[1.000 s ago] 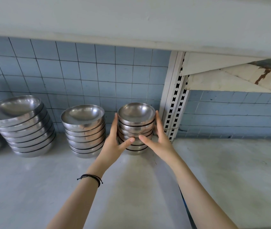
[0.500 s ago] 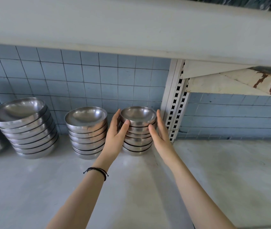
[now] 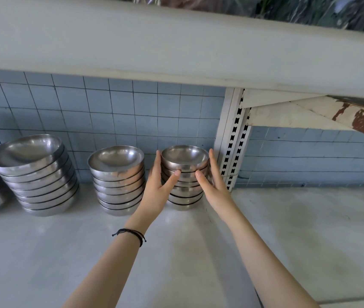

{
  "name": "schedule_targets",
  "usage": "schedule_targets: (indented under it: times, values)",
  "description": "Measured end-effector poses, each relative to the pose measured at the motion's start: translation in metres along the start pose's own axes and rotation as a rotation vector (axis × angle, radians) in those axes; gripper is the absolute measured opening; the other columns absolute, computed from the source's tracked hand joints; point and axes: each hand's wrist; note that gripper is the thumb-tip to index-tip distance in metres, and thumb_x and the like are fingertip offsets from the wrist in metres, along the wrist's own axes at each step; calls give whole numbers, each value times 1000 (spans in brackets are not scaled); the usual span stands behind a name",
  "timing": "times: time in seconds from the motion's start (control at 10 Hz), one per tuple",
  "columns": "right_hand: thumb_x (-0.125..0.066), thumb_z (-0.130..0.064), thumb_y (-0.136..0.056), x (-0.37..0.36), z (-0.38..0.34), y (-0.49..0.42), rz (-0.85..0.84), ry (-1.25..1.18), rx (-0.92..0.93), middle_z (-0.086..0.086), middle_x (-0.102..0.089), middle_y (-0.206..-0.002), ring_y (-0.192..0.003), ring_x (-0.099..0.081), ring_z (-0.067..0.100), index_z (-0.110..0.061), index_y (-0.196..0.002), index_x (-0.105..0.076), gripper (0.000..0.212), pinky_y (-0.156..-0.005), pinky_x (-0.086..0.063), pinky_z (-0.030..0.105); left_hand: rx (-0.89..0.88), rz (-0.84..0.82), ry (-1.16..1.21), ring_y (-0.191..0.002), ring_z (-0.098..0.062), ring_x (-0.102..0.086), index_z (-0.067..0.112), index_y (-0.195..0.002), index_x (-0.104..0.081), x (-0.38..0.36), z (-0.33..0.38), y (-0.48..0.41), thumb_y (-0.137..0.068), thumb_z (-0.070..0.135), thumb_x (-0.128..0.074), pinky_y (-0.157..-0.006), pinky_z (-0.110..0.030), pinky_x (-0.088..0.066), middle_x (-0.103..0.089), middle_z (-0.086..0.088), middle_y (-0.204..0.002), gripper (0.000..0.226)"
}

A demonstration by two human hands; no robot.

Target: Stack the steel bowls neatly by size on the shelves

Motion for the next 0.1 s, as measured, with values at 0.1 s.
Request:
schedule_targets:
  times: [0.1]
  values:
    - [-54, -47, -94, 4, -2, 0, -9, -58, 33, -47, -11, -147, -145, -13, -11, -53, -149, -7, 73, -120, -15, 21, 19, 7, -2, -133, 13, -12, 20, -155, -2, -1, 8, 5, -96, 35, -53, -103, 2, -15, -14, 21, -150, 79]
Point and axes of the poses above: each hand's wrist, its own y-axis away from the middle knuckle, its own x-axis out of the back of the hand, z = x × y
